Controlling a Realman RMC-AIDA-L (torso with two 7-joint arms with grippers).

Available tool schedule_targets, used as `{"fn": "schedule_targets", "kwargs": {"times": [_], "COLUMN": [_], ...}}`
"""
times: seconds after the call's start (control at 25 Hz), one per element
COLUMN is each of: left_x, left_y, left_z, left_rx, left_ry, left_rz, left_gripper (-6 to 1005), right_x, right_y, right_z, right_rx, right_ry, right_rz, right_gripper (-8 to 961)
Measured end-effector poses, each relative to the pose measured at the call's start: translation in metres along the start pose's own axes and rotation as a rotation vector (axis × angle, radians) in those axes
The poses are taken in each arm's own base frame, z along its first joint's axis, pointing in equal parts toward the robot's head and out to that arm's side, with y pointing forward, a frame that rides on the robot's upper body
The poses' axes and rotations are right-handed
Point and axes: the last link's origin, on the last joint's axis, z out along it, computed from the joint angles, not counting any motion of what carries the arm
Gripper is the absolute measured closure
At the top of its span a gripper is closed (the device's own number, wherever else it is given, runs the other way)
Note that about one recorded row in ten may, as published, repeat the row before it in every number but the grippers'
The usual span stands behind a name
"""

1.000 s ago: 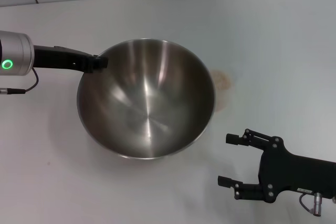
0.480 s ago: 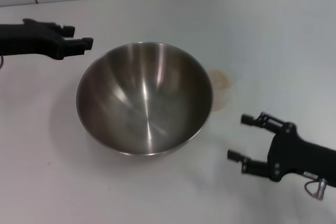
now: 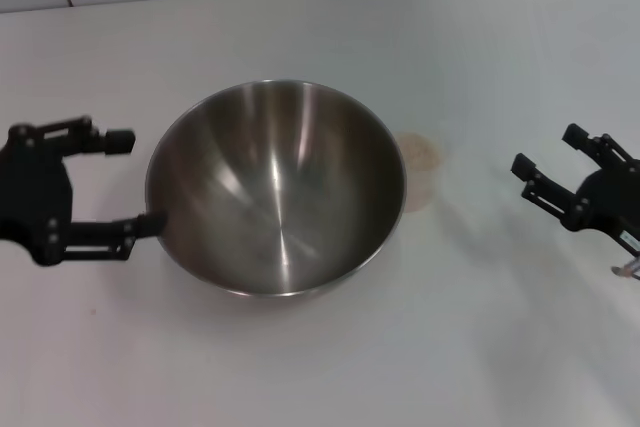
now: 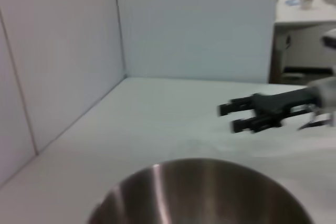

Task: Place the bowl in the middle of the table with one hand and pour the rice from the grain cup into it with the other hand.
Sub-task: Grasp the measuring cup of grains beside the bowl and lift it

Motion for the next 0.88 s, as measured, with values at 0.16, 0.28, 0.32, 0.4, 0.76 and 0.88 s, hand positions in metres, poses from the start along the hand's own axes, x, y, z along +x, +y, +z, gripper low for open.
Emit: {"fn": "schedule_targets", "kwargs": {"times": [0.16,0.28,0.32,0.4,0.76,0.88], "left_x": [-0.017,-0.021,-0.022,-0.022,-0.022,-0.023], "left_y": [0.005,0.005,0.005,0.005,0.002,0.001], "left_z": [-0.004,-0.004,-0.004,-0.003,0.001,0.004], "left_rx": [-0.02,-0.02,-0.019,-0.019,-0.027,-0.034], "left_ry": [0.045,0.053,0.052,0.05,0.022,0.016], "left_rz": [-0.041,-0.055,-0.058,-0.058,-0.055,-0.061], "left_gripper": [157,131,131,132,133,134], "right_x": [0.002,0.002,0.002,0.002,0.001,-0.001], "right_y": [0.0,0.002,0.003,0.004,0.006,0.008], "right_z": [0.023,0.038,0.043,0.05,0.07,0.075], "right_rx": [0.002,-0.01,-0.015,-0.02,-0.038,-0.045], "right_ry": [0.045,0.068,0.075,0.092,0.132,0.132], "right_rz": [0.007,0.006,0.004,0.003,-0.015,-0.017], "right_gripper": [206,207,208,209,214,216]}}
